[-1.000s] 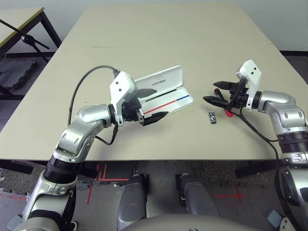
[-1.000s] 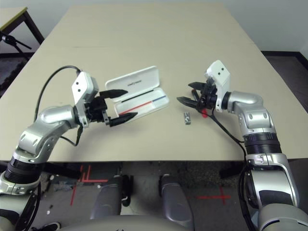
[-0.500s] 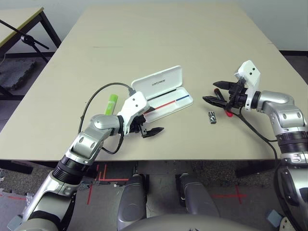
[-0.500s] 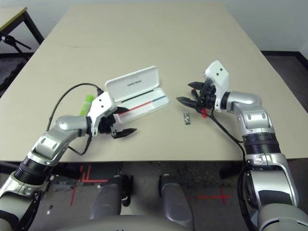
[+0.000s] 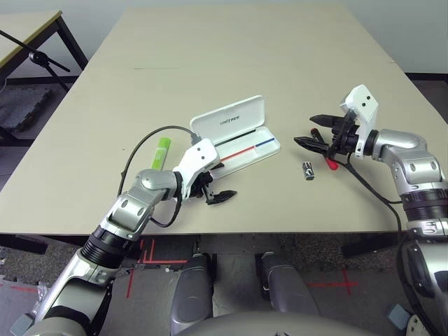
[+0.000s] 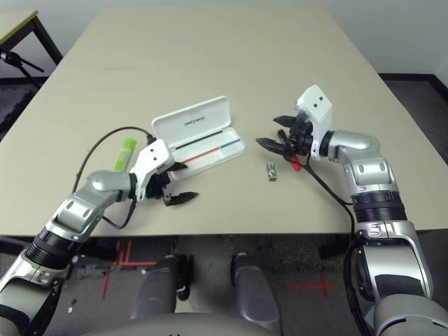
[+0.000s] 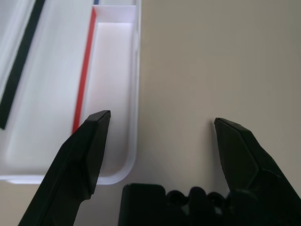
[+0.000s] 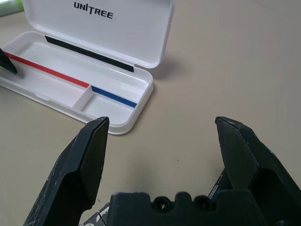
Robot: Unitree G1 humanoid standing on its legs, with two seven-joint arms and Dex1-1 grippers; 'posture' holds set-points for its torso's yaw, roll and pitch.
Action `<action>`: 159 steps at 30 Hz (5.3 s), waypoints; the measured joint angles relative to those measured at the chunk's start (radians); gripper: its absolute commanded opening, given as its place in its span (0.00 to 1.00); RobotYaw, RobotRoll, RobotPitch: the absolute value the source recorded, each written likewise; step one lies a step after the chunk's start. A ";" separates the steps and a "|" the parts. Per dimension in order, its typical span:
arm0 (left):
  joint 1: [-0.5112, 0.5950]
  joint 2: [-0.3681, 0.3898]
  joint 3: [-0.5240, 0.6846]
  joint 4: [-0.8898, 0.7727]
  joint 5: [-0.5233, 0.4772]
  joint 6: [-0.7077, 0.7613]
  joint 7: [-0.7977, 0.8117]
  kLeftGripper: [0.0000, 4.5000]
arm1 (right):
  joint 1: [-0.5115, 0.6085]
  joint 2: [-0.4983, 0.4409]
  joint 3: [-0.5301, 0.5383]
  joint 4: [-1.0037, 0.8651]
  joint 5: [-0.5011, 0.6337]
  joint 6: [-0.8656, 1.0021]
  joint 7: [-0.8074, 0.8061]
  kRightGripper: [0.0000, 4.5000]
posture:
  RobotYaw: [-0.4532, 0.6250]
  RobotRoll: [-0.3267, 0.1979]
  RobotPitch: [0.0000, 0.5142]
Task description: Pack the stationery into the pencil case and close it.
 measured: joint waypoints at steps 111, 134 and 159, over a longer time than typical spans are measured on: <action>-0.021 0.258 0.171 -0.173 -0.142 -0.225 -0.387 0.99 | 0.094 -0.109 -0.068 -0.305 0.191 0.228 0.054 1.00 | 0.32 0.62 0.25; -0.020 0.247 0.166 -0.171 -0.142 -0.213 -0.377 0.99 | -0.043 0.016 -0.057 -0.002 0.048 0.469 -0.370 1.00 | 0.36 0.62 0.24; -0.016 0.248 0.165 -0.169 -0.135 -0.220 -0.373 1.00 | -0.082 -0.096 -0.007 0.111 -0.029 0.265 -0.195 0.10 | 0.35 0.62 0.22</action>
